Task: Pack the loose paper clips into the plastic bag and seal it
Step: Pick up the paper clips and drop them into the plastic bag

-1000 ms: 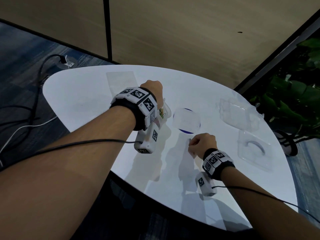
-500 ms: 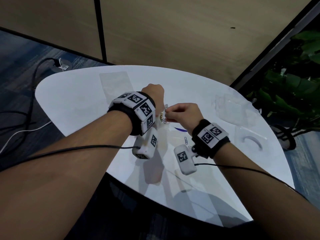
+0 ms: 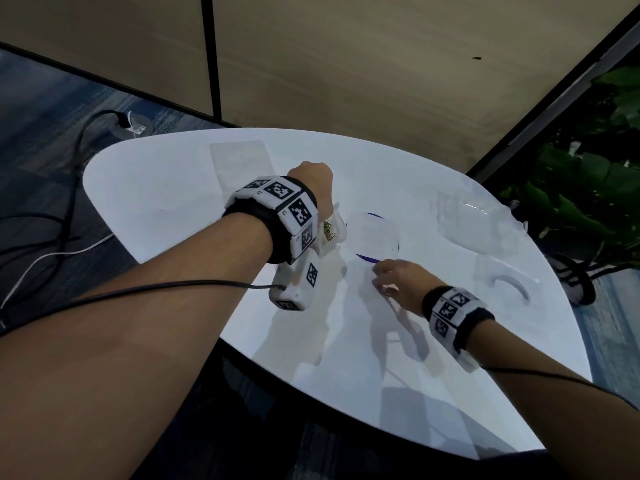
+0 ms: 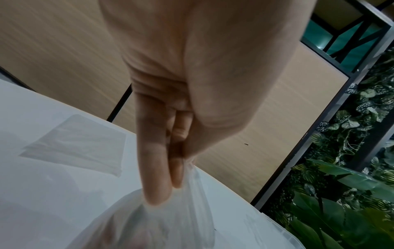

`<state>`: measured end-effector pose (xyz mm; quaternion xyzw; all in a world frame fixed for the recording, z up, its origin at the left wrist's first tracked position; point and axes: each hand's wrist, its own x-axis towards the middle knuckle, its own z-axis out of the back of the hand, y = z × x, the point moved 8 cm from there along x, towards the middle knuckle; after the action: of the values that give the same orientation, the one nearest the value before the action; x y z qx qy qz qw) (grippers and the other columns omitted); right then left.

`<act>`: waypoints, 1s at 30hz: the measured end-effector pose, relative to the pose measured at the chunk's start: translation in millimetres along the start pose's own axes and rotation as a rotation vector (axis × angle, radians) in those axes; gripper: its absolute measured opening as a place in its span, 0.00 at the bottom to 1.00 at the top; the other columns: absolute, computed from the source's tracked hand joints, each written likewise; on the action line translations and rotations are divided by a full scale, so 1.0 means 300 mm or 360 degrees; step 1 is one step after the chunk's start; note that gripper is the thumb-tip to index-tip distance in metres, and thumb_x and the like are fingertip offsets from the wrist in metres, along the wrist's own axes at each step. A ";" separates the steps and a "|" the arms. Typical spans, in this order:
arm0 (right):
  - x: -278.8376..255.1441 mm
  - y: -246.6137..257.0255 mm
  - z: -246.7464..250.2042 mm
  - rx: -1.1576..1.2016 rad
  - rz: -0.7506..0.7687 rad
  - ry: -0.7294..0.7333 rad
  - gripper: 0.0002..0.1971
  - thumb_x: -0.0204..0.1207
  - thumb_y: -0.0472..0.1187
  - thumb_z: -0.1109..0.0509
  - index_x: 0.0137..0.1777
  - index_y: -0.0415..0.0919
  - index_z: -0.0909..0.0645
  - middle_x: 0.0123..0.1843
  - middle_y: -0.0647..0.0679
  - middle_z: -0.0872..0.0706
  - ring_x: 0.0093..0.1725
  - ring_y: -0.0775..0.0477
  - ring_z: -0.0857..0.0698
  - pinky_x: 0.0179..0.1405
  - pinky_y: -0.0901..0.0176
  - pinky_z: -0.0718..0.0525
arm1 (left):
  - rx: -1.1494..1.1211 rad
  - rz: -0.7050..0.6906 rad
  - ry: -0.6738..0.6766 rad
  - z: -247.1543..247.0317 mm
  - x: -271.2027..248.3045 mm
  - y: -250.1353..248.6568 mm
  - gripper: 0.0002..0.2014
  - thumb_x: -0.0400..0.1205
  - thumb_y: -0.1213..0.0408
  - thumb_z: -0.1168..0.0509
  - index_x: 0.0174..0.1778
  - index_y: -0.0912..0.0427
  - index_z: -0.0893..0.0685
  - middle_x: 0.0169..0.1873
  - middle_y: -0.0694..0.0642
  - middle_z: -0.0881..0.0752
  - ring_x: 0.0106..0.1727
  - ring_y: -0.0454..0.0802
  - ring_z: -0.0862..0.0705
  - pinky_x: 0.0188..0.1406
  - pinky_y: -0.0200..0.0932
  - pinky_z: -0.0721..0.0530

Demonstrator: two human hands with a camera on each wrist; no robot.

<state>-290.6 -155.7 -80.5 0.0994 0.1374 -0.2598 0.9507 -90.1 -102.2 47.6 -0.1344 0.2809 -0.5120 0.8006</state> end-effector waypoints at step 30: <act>-0.123 -0.036 -0.042 0.0425 -0.0527 0.0440 0.04 0.60 0.41 0.21 0.30 0.45 0.14 0.27 0.55 0.14 0.28 0.58 0.18 0.34 0.62 0.15 | -0.0026 0.0056 0.0097 -0.039 -0.022 -0.019 0.15 0.84 0.75 0.36 0.66 0.70 0.16 0.56 0.69 0.10 0.57 0.65 0.09 0.62 0.57 0.11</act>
<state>-329.4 -144.4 -82.0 0.2348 0.2450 -0.4118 0.8457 -103.5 -97.9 43.1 -0.1202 0.3118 -0.4993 0.7994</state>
